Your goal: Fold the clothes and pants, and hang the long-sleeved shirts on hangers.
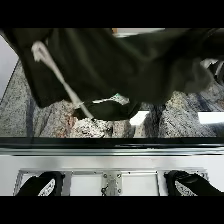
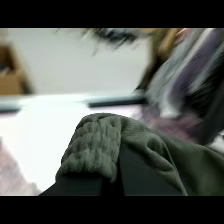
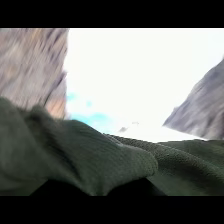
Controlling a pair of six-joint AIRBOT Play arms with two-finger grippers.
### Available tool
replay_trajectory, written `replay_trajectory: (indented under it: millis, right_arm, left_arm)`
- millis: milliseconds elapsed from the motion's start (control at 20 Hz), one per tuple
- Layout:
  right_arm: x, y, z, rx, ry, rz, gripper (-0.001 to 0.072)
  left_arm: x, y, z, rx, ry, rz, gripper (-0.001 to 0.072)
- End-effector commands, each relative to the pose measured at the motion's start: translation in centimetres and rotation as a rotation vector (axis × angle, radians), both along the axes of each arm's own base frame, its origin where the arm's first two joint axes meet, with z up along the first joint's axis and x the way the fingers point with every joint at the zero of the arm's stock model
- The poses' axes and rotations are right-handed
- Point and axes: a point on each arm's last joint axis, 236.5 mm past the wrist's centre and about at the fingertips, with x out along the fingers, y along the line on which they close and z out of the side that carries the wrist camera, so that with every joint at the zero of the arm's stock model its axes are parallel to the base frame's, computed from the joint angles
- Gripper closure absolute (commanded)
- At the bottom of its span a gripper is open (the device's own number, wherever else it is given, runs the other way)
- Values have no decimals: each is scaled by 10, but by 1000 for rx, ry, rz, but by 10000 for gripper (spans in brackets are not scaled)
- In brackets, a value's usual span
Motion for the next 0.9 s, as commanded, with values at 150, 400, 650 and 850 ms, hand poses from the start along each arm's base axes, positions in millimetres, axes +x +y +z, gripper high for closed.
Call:
replay_trajectory:
  millis: [150,400,650,850]
  right_arm:
    - [-63,134,-161,30,375,303,131]
    - [-32,116,-162,57,348,220,60]
    - [-20,50,-159,12,371,104,60]
    - [-7,1,-166,16,412,-12,60]
  left_arm:
    - [-32,145,-200,-69,498,419,687]
    - [-40,134,-292,-163,746,369,687]
    - [-48,122,-339,-124,937,267,687]
    - [-17,138,-366,-165,958,301,687]
